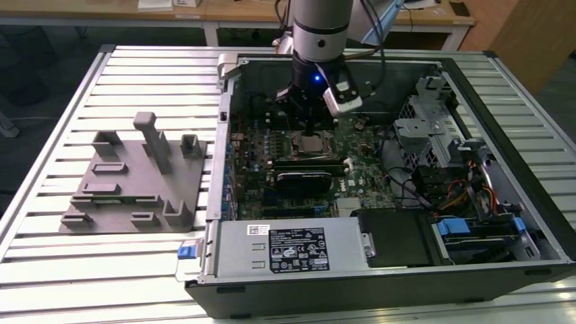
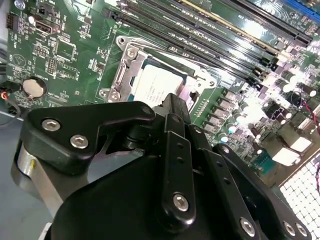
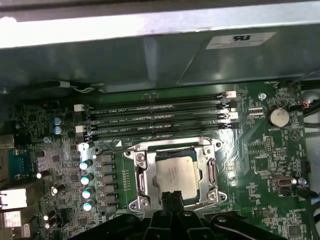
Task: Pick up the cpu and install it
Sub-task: 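Close the cpu cover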
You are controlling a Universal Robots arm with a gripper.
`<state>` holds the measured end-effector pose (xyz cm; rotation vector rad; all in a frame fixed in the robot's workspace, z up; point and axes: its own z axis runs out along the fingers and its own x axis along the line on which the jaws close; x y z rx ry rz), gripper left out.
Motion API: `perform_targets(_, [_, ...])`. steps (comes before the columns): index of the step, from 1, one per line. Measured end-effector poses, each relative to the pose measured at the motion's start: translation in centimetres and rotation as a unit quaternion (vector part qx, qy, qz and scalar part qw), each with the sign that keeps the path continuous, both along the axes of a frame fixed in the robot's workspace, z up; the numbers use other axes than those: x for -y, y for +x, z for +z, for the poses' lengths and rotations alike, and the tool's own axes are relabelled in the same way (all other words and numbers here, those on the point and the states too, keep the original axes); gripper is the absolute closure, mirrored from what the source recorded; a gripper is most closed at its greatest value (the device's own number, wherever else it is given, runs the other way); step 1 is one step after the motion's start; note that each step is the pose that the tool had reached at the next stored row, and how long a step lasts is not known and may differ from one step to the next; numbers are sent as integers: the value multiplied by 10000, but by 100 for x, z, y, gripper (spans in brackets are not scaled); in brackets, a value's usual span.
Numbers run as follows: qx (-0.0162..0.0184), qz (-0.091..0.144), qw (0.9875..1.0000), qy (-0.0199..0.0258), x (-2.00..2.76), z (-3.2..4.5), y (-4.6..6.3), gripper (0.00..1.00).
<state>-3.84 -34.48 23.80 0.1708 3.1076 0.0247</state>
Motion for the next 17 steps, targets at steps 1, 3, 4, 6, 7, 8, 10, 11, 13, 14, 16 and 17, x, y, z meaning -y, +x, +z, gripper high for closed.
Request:
perform_targets(1, [0,32,10000,0,0,-9,-1,89])
perform_targets(3, [0,109,9999,0,0,-29,-1,89])
perform_targets(4, [0,148,9999,0,0,-40,-1,89])
perform_targets(6, [0,211,9998,0,0,-64,-4,89])
perform_targets(7, [0,231,9997,0,0,-77,-7,89])
perform_targets(8, [1,248,9997,0,0,-90,-10,89])
perform_targets(10, [0,304,9995,-1,0,-106,-13,89])
perform_targets(11, [0,352,9994,-2,0,-111,-13,89])
perform_targets(13, [0,443,9990,-3,0,-121,-19,89])
perform_targets(14, [0,465,9989,-3,0,-127,-29,89])
perform_targets(16, [0,480,9988,-4,0,-140,-55,89])
perform_targets(17, [0,483,9988,-4,0,-149,-67,89])
